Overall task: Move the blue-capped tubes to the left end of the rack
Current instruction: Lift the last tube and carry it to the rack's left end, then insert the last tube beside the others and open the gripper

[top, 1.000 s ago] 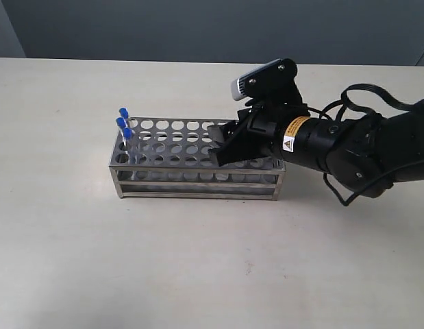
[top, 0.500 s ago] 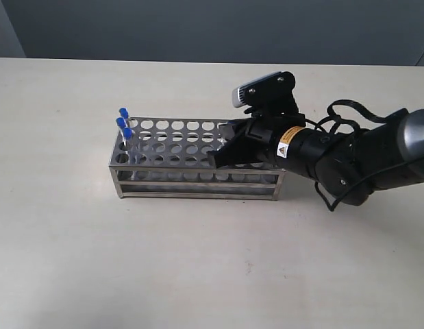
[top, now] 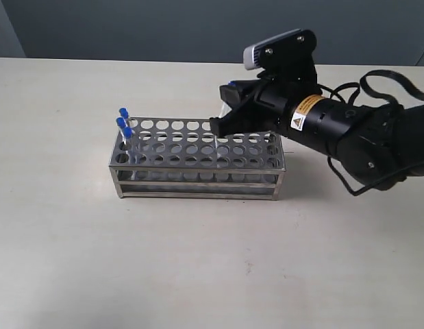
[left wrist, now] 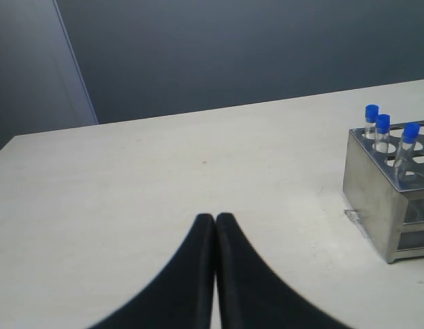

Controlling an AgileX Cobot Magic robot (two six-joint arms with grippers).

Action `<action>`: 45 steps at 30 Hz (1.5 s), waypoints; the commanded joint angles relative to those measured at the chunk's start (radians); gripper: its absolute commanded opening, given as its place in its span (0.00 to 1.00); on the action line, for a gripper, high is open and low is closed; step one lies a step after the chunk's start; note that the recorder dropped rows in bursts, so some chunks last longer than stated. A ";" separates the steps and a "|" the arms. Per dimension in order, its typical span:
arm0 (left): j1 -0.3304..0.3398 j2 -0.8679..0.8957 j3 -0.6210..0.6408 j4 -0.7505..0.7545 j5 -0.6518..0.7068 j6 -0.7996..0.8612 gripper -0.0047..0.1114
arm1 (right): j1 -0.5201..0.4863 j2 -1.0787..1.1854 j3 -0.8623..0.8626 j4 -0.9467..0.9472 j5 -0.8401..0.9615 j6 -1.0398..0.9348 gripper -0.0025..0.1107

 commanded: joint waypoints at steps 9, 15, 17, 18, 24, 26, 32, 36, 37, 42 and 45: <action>-0.004 -0.005 -0.003 0.002 -0.001 0.000 0.05 | 0.127 -0.021 -0.181 -0.313 0.092 0.200 0.02; -0.004 -0.005 -0.003 0.002 -0.001 0.000 0.05 | 0.206 0.068 -0.299 -0.375 0.167 0.201 0.02; -0.004 -0.005 -0.003 0.002 -0.001 0.000 0.05 | 0.225 0.100 -0.320 -0.385 0.170 0.204 0.02; -0.004 -0.005 -0.003 0.002 -0.001 0.000 0.05 | 0.230 0.111 -0.329 -0.385 0.170 0.205 0.02; -0.004 -0.005 -0.003 0.002 -0.001 0.000 0.05 | 0.258 0.169 -0.342 -0.389 0.173 0.215 0.02; -0.004 -0.005 -0.003 0.002 -0.001 0.000 0.05 | 0.258 0.182 -0.342 -0.393 0.173 0.215 0.02; -0.004 -0.005 -0.003 0.002 -0.001 0.000 0.05 | 0.258 0.217 -0.342 -0.393 0.168 0.217 0.02; -0.004 -0.005 -0.003 0.002 -0.001 0.000 0.05 | 0.258 0.246 -0.342 -0.393 0.165 0.215 0.02; -0.004 -0.005 -0.003 0.002 -0.001 0.000 0.05 | 0.258 0.251 -0.342 -0.393 0.162 0.215 0.02; -0.004 -0.005 -0.003 0.002 -0.001 0.000 0.05 | 0.258 0.291 -0.355 -0.393 0.143 0.215 0.02; -0.004 -0.005 -0.003 0.002 -0.001 0.000 0.05 | 0.258 0.321 -0.382 -0.404 0.130 0.215 0.02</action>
